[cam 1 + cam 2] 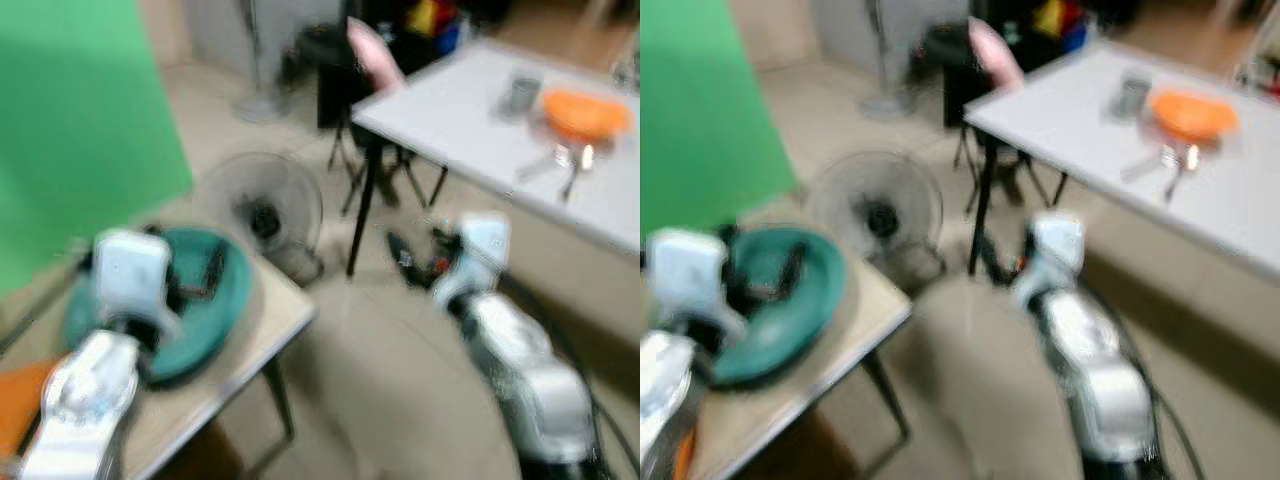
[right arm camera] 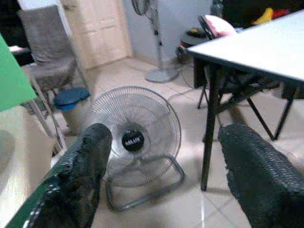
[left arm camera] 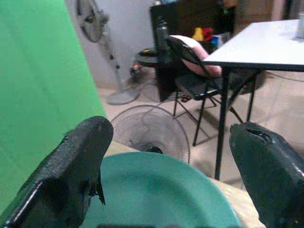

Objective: Setting the table

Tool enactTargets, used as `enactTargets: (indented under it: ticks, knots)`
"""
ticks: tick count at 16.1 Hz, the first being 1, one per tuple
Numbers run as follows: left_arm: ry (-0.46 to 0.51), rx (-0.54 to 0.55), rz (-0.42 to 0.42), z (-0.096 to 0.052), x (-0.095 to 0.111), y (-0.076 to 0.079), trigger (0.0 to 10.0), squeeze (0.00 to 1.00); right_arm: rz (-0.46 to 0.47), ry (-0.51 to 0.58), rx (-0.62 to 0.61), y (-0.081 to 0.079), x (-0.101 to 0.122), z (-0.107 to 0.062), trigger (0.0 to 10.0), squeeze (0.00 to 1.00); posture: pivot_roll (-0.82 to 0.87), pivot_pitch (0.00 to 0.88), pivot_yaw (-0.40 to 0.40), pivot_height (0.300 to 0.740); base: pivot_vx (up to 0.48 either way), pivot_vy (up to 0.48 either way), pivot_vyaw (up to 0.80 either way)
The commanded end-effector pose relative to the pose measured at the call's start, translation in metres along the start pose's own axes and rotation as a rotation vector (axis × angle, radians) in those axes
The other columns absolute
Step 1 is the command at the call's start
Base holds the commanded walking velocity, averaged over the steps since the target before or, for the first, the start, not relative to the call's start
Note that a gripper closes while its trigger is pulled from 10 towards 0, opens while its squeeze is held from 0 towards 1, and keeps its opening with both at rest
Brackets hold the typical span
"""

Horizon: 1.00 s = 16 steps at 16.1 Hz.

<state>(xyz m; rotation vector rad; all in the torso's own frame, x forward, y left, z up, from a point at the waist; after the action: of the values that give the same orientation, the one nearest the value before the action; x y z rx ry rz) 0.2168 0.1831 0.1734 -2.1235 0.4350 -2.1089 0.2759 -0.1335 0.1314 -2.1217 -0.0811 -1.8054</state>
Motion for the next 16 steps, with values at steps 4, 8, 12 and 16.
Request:
enactTargets:
  ticks: [4,8,12,16]
  knots:
    - [0.004,0.024,0.007,-0.007,0.004,0.001,10.0,0.0,-0.001,-0.013,0.105,-0.015,0.001,0.004,10.0,0.0,0.0,0.013,0.011,0.74,0.0,0.42,0.0]
    - [-0.004,0.033,0.012,-0.009,0.005,0.001,10.0,0.0,0.115,-0.115,0.16,-0.022,-0.001,0.016,10.0,0.26,0.0,0.023,0.011,0.74,0.0,0.0,0.0]
    - [-0.054,0.079,0.03,-0.008,0.001,-0.013,10.0,0.0,0.334,-0.179,0.266,-0.034,0.009,0.041,10.0,1.0,0.0,0.031,0.011,0.74,0.0,0.0,0.0]
    - [-0.076,-0.008,0.033,-0.01,0.0,-0.008,10.0,0.0,0.331,-0.344,0.256,-0.027,0.01,0.072,10.0,0.32,0.01,0.034,0.003,0.74,0.0,0.0,0.0]
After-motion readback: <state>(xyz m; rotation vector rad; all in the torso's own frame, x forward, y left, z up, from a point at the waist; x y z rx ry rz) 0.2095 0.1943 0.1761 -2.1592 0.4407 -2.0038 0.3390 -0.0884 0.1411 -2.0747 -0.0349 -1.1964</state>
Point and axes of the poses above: a point about 5 cm out from each wrist's last joint towards the gripper, its own z axis pointing out of the wrist towards the gripper, its own x axis along the axis of the wrist's last joint, y = z × x, the point moved 1 cm from there along z, pointing out of the wrist towards the gripper, and after that the axes turned 5 degrees about z, right-handed, at the moved point
